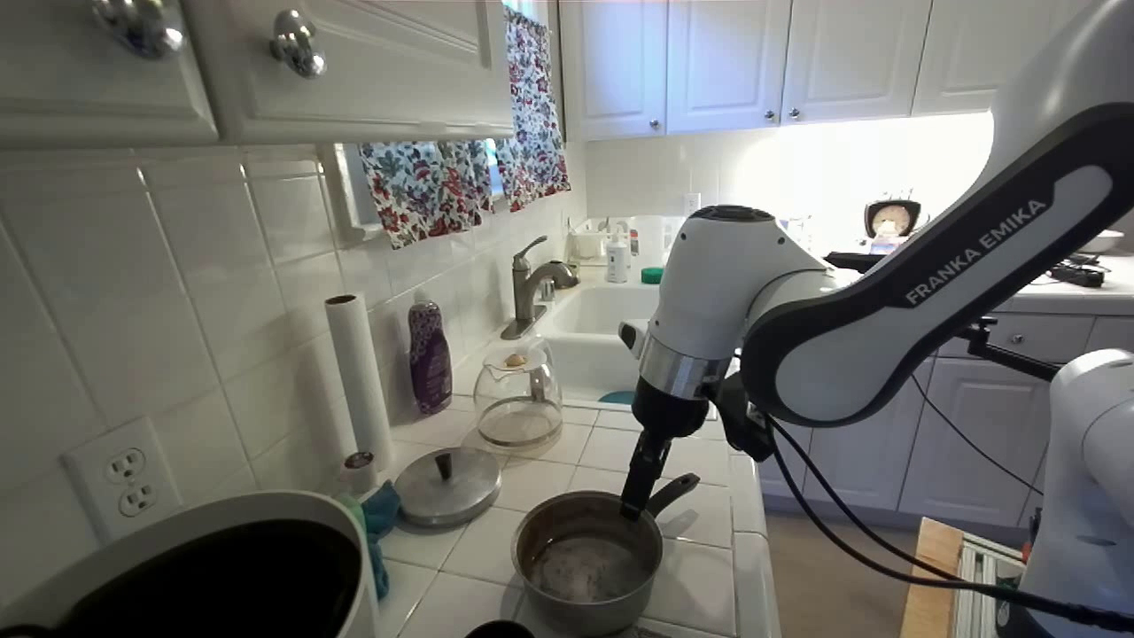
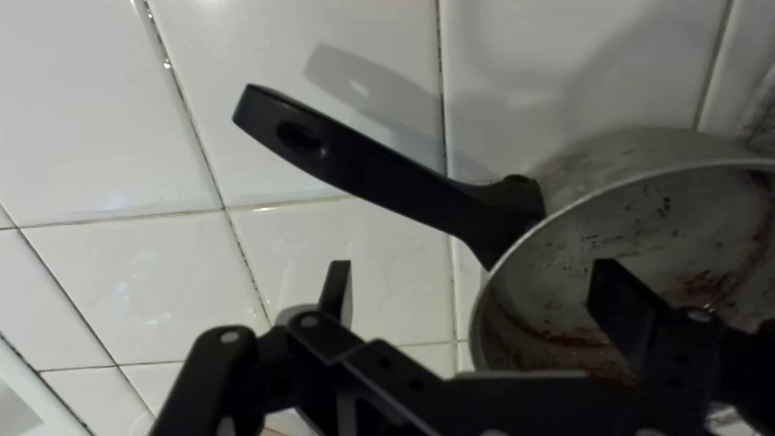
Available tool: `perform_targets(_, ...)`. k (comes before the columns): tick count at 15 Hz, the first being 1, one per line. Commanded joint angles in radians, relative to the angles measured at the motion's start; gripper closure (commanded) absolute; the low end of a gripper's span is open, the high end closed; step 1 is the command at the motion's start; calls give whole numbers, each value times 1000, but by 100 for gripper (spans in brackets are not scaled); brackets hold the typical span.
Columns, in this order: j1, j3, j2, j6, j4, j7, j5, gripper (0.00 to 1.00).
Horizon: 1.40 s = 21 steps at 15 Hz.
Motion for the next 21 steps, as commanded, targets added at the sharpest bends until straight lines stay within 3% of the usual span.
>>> perform_targets(1, -14, -40, -5, 21, 2, -36, -1, 0)
perform_targets(9, 7, -94, 79, 17, 59, -143, 24, 4)
perform_targets(14, 17, -87, 153, 9, 113, -184, 30, 11)
perform_targets(17, 32, -73, 205, -9, 160, -206, 32, 10)
perform_targets(19, 37, -61, 229, -14, 182, -212, 30, 18)
perform_targets(21, 38, -51, 251, -15, 200, -216, 30, 35)
